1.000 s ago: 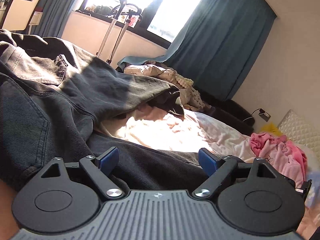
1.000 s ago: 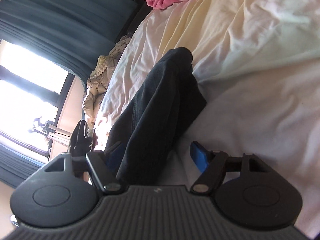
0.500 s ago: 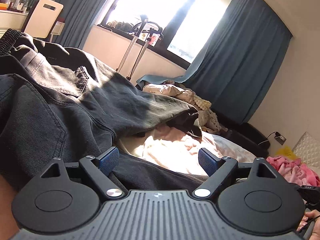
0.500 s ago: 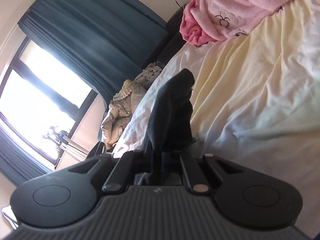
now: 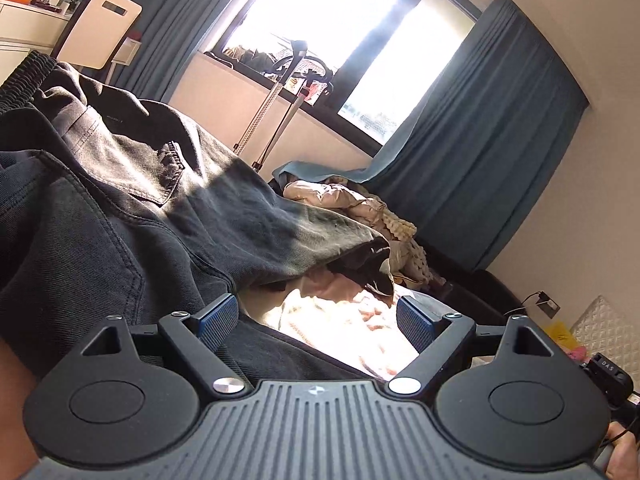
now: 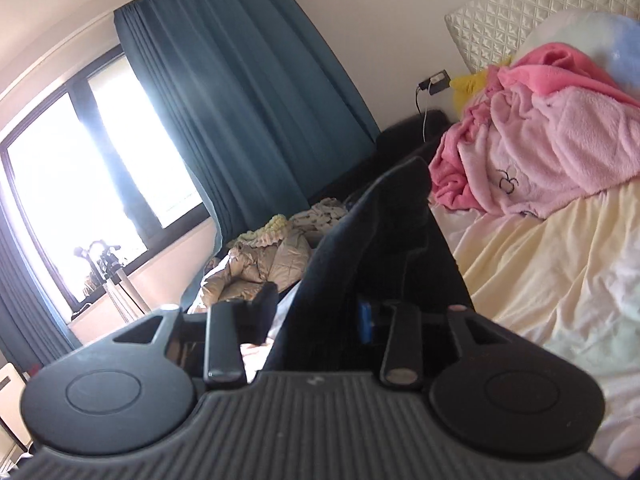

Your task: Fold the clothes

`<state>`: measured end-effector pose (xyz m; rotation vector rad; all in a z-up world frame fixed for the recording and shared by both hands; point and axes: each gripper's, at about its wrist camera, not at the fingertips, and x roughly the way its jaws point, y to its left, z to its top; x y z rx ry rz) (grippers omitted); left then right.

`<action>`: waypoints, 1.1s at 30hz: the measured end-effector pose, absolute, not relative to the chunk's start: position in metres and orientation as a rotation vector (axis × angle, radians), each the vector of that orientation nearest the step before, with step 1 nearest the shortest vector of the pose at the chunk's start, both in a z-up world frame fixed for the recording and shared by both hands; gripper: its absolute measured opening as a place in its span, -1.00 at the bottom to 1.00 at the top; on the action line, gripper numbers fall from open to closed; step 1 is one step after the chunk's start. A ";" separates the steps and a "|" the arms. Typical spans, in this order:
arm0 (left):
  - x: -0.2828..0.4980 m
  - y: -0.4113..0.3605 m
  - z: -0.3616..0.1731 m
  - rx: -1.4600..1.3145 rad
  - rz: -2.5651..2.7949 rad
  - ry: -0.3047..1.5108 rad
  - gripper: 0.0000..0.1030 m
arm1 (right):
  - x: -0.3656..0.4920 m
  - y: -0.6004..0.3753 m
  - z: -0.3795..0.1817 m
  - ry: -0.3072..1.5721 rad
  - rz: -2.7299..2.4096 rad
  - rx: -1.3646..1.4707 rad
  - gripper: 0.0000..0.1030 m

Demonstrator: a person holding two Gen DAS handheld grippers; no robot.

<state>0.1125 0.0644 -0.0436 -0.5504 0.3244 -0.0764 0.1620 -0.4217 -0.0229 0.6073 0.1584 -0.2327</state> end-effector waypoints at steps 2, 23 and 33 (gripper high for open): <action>0.117 0.061 -0.047 -0.533 -0.079 0.333 0.72 | 0.181 -0.440 -0.057 0.223 -0.241 0.607 0.40; 0.143 -0.154 -0.097 0.414 -0.607 0.439 0.53 | 0.111 -0.482 -0.144 0.489 -0.413 1.264 0.36; 0.208 -0.206 -0.111 0.632 -0.553 0.554 -0.45 | 0.153 -0.490 -0.161 0.566 -0.241 1.176 -0.30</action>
